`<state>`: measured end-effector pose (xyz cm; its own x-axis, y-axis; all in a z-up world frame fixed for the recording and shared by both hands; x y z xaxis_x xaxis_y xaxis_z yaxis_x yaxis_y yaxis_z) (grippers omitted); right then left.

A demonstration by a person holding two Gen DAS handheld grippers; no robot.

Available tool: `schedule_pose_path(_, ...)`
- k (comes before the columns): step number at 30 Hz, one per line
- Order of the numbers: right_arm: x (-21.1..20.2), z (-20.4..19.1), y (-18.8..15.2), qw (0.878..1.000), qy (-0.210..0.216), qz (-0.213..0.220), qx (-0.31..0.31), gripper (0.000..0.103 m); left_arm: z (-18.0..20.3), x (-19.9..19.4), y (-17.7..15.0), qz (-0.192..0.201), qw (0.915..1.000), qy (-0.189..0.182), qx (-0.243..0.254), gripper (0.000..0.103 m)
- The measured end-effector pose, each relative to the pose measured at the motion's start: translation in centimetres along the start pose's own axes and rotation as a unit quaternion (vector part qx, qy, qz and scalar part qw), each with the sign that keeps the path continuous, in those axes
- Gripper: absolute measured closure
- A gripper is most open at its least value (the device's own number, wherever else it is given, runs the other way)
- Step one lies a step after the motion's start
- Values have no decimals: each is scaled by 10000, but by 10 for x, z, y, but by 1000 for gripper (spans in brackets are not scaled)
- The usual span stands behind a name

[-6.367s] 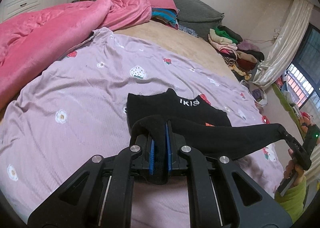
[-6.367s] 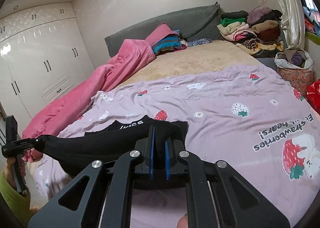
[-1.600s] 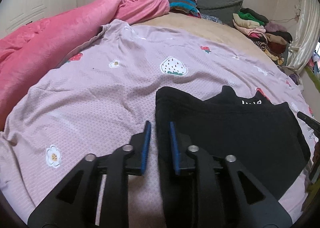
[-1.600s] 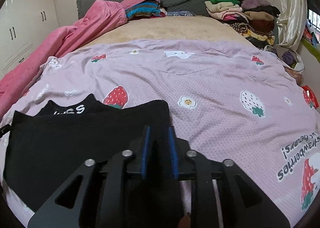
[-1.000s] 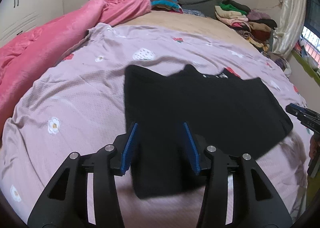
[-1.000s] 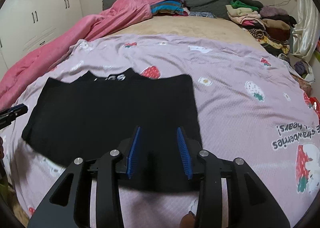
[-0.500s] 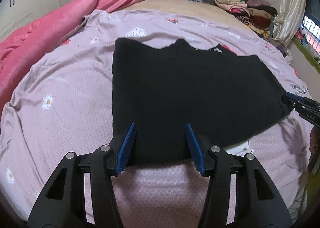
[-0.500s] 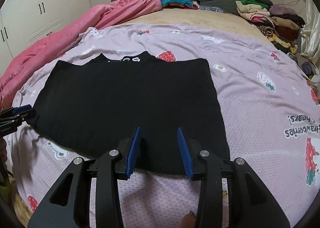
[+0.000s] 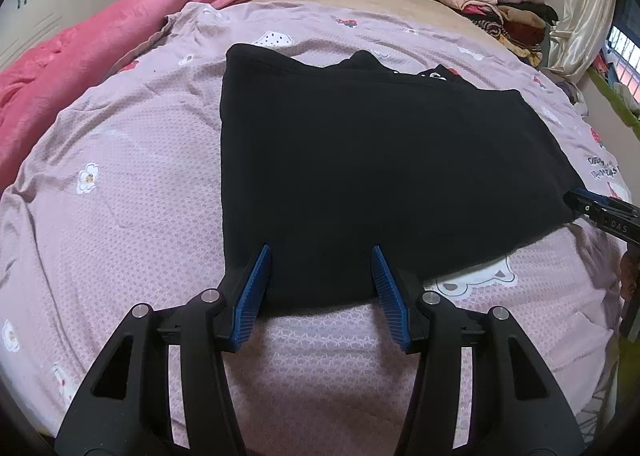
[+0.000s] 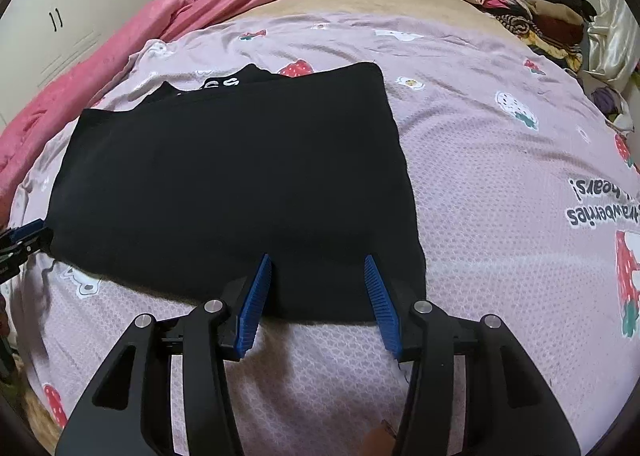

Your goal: Fold small clothes

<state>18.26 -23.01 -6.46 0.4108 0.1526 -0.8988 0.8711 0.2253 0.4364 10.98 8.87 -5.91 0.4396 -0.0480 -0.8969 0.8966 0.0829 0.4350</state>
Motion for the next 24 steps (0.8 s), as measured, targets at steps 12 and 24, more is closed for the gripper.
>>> schedule_pose_path(12,-16,1,-11,9999,-35,128,54,55,-2,-10,-7,22,10000,6,-59,58)
schedule_pose_path(24,-31,-2,-23,9995,-16,298,86,39,-1,-21,-15,50,9999,-34,-117,53)
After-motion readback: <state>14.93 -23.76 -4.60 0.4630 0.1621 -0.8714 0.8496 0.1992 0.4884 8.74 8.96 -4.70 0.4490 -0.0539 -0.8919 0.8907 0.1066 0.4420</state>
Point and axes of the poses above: each gripper's, at about its wrist camera, not at the fingertips, and x roughly the way its jaws point, z to its right, y to its top, the point moved 2 cm from there along x, roughly the way its jaws point, and after that the axes turned 11 degrees about -z, right-handed, at the moved point
